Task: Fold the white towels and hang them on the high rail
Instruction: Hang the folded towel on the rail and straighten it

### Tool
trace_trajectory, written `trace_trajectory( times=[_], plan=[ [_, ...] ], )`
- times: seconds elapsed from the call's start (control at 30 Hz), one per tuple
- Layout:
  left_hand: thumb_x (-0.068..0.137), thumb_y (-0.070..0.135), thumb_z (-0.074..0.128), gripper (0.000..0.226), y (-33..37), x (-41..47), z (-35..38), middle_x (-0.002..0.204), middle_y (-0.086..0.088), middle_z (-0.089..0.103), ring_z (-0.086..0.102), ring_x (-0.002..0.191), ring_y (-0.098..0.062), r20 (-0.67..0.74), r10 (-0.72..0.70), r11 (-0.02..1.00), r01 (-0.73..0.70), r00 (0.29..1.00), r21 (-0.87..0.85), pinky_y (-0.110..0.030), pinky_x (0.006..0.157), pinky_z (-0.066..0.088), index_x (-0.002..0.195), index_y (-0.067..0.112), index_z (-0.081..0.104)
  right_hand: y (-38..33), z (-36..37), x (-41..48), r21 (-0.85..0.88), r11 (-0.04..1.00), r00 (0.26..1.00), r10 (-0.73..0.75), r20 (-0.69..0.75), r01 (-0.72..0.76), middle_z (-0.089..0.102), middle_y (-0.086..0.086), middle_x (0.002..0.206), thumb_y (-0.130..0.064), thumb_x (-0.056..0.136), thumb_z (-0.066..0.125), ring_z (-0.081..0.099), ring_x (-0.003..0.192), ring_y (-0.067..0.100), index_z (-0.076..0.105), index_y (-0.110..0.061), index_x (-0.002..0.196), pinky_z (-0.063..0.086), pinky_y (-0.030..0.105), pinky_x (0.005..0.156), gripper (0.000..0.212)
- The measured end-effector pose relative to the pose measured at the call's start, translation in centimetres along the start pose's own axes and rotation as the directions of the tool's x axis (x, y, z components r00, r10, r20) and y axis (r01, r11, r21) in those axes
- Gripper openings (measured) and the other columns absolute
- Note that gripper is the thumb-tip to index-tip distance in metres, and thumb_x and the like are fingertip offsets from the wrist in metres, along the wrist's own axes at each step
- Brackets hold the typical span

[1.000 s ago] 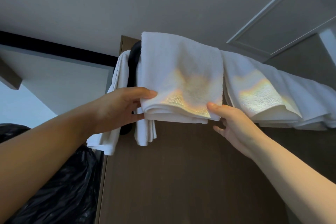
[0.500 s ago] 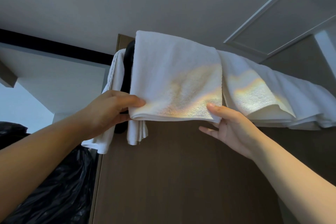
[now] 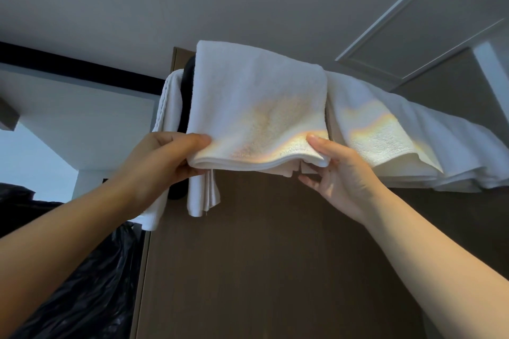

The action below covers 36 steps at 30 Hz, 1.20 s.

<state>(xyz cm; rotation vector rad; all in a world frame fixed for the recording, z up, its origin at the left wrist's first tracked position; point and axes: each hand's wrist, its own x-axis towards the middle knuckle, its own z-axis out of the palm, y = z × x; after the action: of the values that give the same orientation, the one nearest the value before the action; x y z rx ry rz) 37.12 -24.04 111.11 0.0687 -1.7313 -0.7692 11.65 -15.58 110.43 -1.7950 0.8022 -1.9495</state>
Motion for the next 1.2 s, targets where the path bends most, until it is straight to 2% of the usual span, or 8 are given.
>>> trace_trajectory(
  times=[0.13, 0.3, 0.47, 0.63, 0.83, 0.97, 1.07, 1.2],
  plan=[
    [0.071, 0.030, 0.067, 0.037, 0.3, -0.4, 0.4, 0.091, -0.014, 0.073, 0.072, 0.087, -0.023, -0.021, -0.043, 0.994, 0.041, 0.999, -0.103, -0.026, 0.071, 0.058, 0.086, -0.003, 0.072, -0.1, -0.4, -0.1, 0.055, 0.998, 0.999, 0.030, 0.035, -0.031, 0.073, -0.003, 0.098, -0.037, 0.070, 0.074, 0.067, 0.099, 0.014, 0.073, -0.025, 0.093, 0.045, 0.039, 0.099, 0.027],
    [0.088, 0.023, 0.062, 0.029, 0.0, -0.4, 0.7, 0.097, -0.023, 0.071, 0.071, 0.093, -0.031, -0.067, -0.084, 0.993, 0.078, 0.994, -0.091, -0.032, 0.077, 0.060, 0.092, -0.005, 0.070, -0.6, 0.1, -0.2, -0.023, 1.000, 0.999, -0.002, 0.047, 0.004, 0.069, -0.008, 0.085, -0.038, 0.081, 0.067, 0.061, 0.078, 0.006, 0.075, -0.029, 0.081, 0.038, 0.026, 0.078, 0.013],
    [0.083, 0.034, 0.065, 0.035, 0.3, -0.1, -0.2, 0.095, -0.011, 0.075, 0.072, 0.093, -0.020, -0.042, -0.016, 0.991, 0.021, 0.999, 0.133, -0.022, 0.075, 0.058, 0.089, 0.000, 0.075, -0.9, 0.2, -0.5, -0.329, 0.942, 0.997, -0.072, -0.016, 0.063, 0.063, 0.003, 0.101, -0.053, 0.078, 0.060, 0.056, 0.097, 0.018, 0.067, -0.005, 0.112, 0.044, 0.033, 0.090, 0.060],
    [0.074, 0.036, 0.068, 0.035, 0.5, 0.1, 0.3, 0.098, -0.013, 0.074, 0.071, 0.097, -0.024, 0.063, -0.052, 0.999, 0.053, 0.997, -0.012, -0.026, 0.078, 0.058, 0.083, 0.003, 0.075, -0.5, 0.3, -1.1, -0.377, 0.922, 0.985, -0.135, -0.111, 0.083, 0.065, 0.001, 0.114, -0.046, 0.091, 0.057, 0.060, 0.107, 0.019, 0.070, -0.011, 0.109, 0.049, 0.038, 0.094, 0.042],
    [0.074, 0.042, 0.076, 0.027, -0.7, 0.0, 0.1, 0.085, -0.011, 0.074, 0.072, 0.088, -0.022, -0.013, 0.029, 0.995, -0.027, 0.999, 0.097, -0.026, 0.080, 0.058, 0.071, 0.015, 0.076, -0.2, 0.7, -1.7, -0.302, 0.952, 0.973, -0.110, -0.201, 0.045, 0.064, 0.023, 0.121, -0.045, 0.093, 0.057, 0.061, 0.107, 0.034, 0.069, -0.005, 0.111, 0.049, 0.037, 0.086, 0.046],
    [0.070, 0.042, 0.074, 0.024, -1.0, -0.2, 0.0, 0.086, -0.005, 0.075, 0.072, 0.093, -0.021, 0.000, 0.046, 0.997, -0.045, 0.999, 0.057, -0.027, 0.083, 0.057, 0.070, 0.018, 0.076, -0.2, 0.7, -2.0, -0.328, 0.943, 0.972, -0.126, -0.197, 0.056, 0.068, 0.015, 0.119, -0.044, 0.097, 0.051, 0.060, 0.115, 0.032, 0.070, -0.009, 0.107, 0.050, 0.039, 0.091, 0.041],
    [0.067, 0.041, 0.073, 0.040, -1.2, -0.2, 0.1, 0.091, -0.014, 0.074, 0.071, 0.096, -0.023, -0.039, 0.067, 0.997, -0.065, 0.997, 0.046, -0.031, 0.086, 0.057, 0.078, 0.003, 0.073, -0.1, 1.0, -2.3, -0.311, 0.947, 0.972, -0.142, -0.186, 0.079, 0.067, 0.005, 0.118, -0.039, 0.098, 0.051, 0.061, 0.115, 0.025, 0.069, -0.015, 0.101, 0.052, 0.039, 0.091, 0.031],
    [0.073, 0.033, 0.067, 0.042, -1.1, -0.2, 0.3, 0.098, -0.019, 0.072, 0.071, 0.097, -0.024, -0.031, 0.053, 0.998, -0.052, 0.998, 0.017, -0.030, 0.085, 0.057, 0.088, -0.007, 0.069, 0.2, 1.3, -3.0, -0.051, 0.991, 0.981, -0.128, -0.144, 0.122, 0.070, 0.001, 0.117, -0.049, 0.098, 0.042, 0.066, 0.107, 0.017, 0.064, -0.019, 0.119, 0.056, 0.033, 0.083, 0.042]
  ],
)
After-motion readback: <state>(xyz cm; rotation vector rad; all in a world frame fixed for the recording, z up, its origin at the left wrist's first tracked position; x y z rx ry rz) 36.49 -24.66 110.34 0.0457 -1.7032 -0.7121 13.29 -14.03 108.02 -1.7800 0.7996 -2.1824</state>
